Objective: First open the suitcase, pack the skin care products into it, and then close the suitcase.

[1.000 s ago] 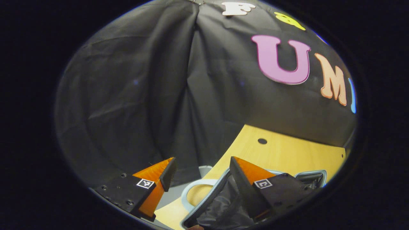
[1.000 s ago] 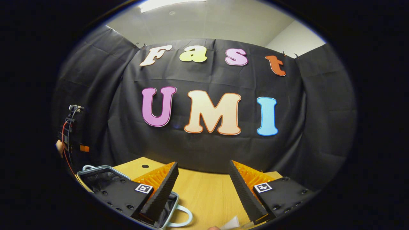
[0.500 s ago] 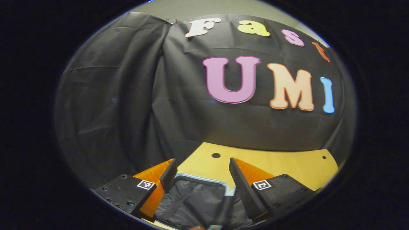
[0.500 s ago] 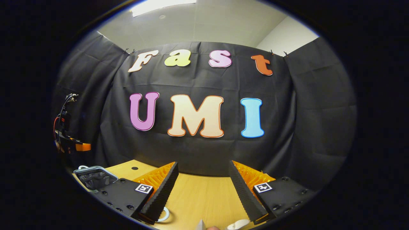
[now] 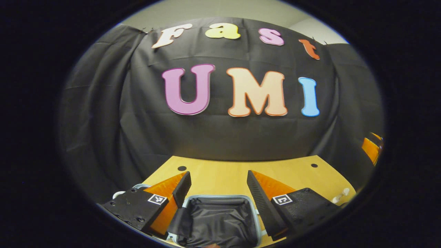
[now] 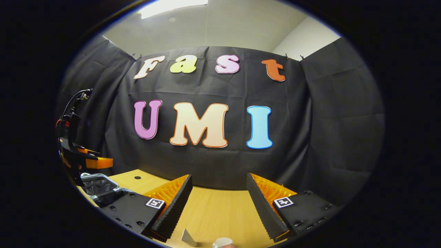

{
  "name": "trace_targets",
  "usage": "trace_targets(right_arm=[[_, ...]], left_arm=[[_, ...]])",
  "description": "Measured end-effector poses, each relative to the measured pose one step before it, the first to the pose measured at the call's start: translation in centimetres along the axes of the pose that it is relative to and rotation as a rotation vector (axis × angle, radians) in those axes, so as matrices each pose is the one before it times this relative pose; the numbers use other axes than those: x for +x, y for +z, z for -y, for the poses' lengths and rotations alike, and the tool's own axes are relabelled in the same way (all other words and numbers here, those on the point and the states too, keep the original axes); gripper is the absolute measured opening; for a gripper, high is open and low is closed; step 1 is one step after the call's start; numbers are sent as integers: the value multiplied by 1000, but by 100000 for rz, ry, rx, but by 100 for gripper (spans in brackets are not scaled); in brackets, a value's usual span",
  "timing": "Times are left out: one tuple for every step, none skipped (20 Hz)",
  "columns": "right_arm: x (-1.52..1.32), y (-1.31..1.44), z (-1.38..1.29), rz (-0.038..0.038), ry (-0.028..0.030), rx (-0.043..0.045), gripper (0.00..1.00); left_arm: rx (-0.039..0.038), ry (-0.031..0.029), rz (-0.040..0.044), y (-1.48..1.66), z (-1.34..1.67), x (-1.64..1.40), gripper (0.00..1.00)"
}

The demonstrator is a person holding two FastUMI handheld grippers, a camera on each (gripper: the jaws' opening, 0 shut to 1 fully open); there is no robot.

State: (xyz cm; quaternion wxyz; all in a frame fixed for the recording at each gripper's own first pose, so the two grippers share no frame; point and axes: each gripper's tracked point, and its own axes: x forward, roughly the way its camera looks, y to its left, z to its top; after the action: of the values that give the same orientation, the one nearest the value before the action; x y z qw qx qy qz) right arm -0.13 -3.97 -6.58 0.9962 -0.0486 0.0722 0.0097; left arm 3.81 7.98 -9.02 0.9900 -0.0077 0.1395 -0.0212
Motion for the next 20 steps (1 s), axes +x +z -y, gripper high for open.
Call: trace_targets(right_arm=[[-179,-42,724,-55,-526,105,99],[-160,-170,655,-173,-492,85,99],[-203,-198,559,-655,-204,-107,99],[-242,-272,675,-339,-369,-76,99],[-260,-143,671,-169,-356,39,99],[-139,-125,625,-213,-439,207,99],[-241,-153,647,-287,-630,257,99],[-299,-257,716,-328,-690,377,99],[-239,-122,535,-311,-597,504,99],[-189,-158,484,-369,-408,425,99],[-182,-172,423,-430,-340,147,99],[-232,-121,413,-152,-315,-38,99],[-193,27,377,-64,-277,-245,99],[-164,-143,428,-113,-302,-276,99],[-159,-53,406,-255,-311,-207,99],[-244,-15,447,-216,-356,-14,99],[-190,-27,420,-242,-410,168,99],[-202,25,358,159,-219,276,99],[-120,-69,297,-44,-388,1,99],[-30,-105,334,-245,-410,-150,99]], left_arm=[[-231,-2264,-371,73,1411,-566,95],[-428,-1969,-1576,-388,1381,-221,95],[-570,-1846,-1006,-516,1485,-30,95],[-541,-1947,-375,-305,1382,-210,95],[-604,-1913,-919,-528,1376,-118,95],[-370,-2496,-1399,-572,1468,-90,95],[-212,-2068,-1309,-461,1346,200,95],[-37,-2195,-1482,-549,1402,64,95],[-74,-2237,-1039,-607,1421,354,95],[-45,-2169,-1449,-601,1368,285,95],[18,-1909,-1369,-667,1165,170,95],[-543,-2144,-1604,-745,1204,168,95],[-1072,-2413,-1464,-748,1325,203,95],[-1381,-2415,-1716,-574,1249,502,95],[-1599,-2239,-1842,-771,1274,435,95],[-1127,-2110,-1674,-808,1080,454,95],[-723,-1906,-1785,-851,908,254,95],[-535,-1738,-1622,-849,785,551,96],[-58,-1404,-1995,-1139,730,580,95],[400,-542,-2152,-982,462,363,96]])
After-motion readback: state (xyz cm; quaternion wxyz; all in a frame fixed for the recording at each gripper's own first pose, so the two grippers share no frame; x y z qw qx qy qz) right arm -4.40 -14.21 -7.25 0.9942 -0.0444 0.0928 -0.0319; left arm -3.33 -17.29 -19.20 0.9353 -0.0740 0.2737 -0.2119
